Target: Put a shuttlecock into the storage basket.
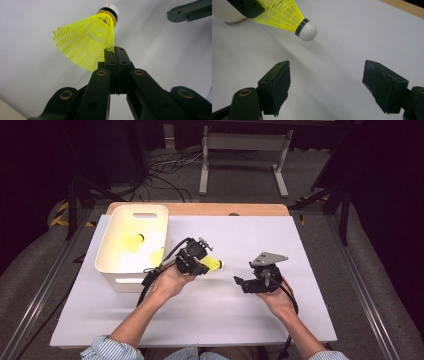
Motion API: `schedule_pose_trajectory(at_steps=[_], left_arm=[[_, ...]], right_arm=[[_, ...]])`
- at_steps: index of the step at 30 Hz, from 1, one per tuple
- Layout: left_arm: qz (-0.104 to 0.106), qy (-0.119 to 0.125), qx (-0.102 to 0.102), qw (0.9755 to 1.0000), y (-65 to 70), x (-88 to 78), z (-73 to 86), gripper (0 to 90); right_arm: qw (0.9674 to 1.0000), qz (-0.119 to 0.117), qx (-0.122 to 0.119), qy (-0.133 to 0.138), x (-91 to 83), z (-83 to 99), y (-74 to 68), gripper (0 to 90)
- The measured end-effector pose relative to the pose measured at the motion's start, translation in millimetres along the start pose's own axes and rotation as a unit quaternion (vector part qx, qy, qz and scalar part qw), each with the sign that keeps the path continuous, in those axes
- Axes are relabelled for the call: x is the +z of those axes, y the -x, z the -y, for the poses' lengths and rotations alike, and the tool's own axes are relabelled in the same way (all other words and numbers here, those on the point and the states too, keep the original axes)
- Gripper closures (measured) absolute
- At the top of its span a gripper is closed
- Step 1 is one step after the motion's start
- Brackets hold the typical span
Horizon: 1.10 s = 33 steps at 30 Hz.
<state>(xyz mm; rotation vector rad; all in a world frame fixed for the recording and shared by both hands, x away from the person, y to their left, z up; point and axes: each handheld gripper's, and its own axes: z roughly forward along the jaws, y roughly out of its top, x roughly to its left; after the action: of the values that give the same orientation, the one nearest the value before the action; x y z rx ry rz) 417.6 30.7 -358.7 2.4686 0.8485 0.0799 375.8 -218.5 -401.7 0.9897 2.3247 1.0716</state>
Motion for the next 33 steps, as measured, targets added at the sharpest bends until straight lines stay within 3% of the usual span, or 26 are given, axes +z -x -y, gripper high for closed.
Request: schedule_pose_trajectory(at_steps=[19,33], left_arm=[[-0.006,0.013,-0.021,0.9997,-9.6,-20.6,0.4,90.0],[-0.008,0.014,-0.028,0.9995,-10.8,-28.1,-2.5,90.0]], right_arm=[[0.9975,0.023,0.043,0.051,-25.8,30.4,12.0,17.6],[0.9928,0.044,0.078,0.080,-39.4,57.5,17.5,13.7]])
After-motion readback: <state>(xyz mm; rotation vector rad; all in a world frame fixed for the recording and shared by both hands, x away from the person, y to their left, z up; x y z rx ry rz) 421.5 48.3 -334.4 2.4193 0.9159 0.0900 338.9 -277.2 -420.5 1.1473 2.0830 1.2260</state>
